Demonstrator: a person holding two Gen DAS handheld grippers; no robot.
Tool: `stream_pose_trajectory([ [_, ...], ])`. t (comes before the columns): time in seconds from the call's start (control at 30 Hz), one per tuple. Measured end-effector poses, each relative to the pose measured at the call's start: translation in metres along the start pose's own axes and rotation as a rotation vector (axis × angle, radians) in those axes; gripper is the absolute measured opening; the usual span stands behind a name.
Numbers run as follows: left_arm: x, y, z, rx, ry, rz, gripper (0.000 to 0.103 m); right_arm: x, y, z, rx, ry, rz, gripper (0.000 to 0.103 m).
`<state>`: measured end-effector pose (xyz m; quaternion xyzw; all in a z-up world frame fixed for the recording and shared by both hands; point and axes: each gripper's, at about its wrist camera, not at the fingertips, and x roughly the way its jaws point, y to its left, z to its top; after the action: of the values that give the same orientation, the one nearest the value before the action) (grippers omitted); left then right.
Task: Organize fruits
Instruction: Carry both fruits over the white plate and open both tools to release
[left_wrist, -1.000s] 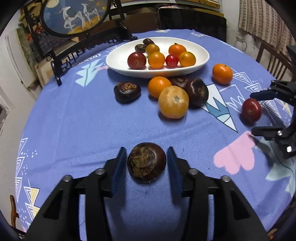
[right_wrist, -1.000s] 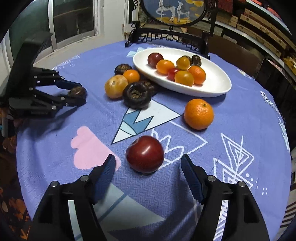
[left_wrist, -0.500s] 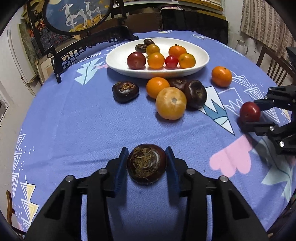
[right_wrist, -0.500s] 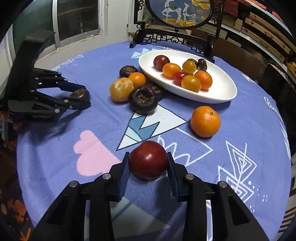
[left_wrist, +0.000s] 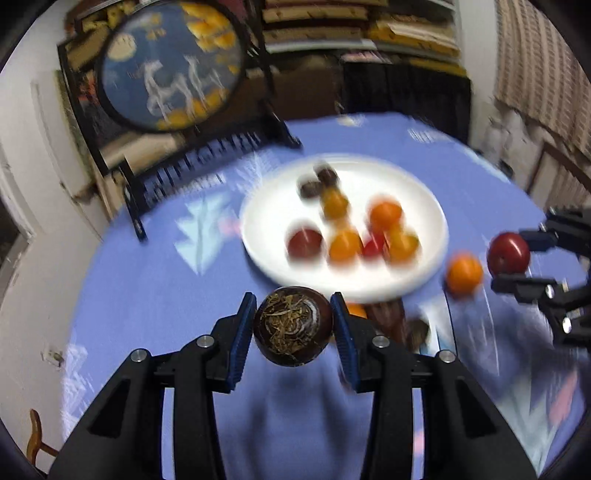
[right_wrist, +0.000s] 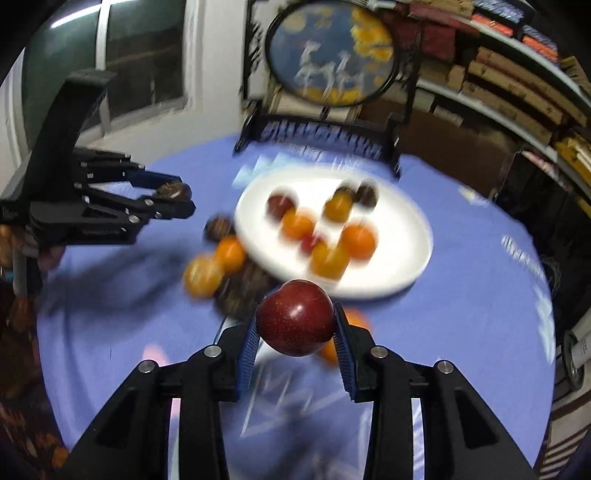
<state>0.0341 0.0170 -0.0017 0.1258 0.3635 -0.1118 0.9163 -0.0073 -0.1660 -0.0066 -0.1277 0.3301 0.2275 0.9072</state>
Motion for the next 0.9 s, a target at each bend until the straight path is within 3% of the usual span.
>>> stream_pose_trajectory([
  [0.1,0.010,0.005,0.031,-0.040,-0.036,0.057,0.040,0.004,-0.015,0.025,0.056,-0.078,-0.026,0.038],
  [0.23,0.041,0.008,0.060,-0.086,-0.026,0.085,0.040,0.025,-0.036,0.049,0.116,-0.105,-0.025,0.038],
  [0.4,0.091,-0.004,0.071,-0.077,0.042,0.108,0.040,0.068,-0.048,0.064,0.144,-0.055,-0.031,0.039],
  [0.73,0.123,-0.005,0.069,-0.084,0.080,0.103,0.041,0.132,-0.069,0.066,0.198,0.035,-0.032,0.039],
  [0.8,0.125,-0.006,0.069,-0.077,0.082,0.105,0.041,0.136,-0.071,0.066,0.206,0.034,-0.024,0.042],
  [0.83,0.125,-0.006,0.069,-0.075,0.078,0.108,0.042,0.136,-0.072,0.066,0.209,0.028,-0.030,0.053],
  [0.9,0.123,-0.006,0.069,-0.078,0.071,0.112,0.054,0.129,-0.072,0.066,0.219,-0.005,-0.051,0.066],
])
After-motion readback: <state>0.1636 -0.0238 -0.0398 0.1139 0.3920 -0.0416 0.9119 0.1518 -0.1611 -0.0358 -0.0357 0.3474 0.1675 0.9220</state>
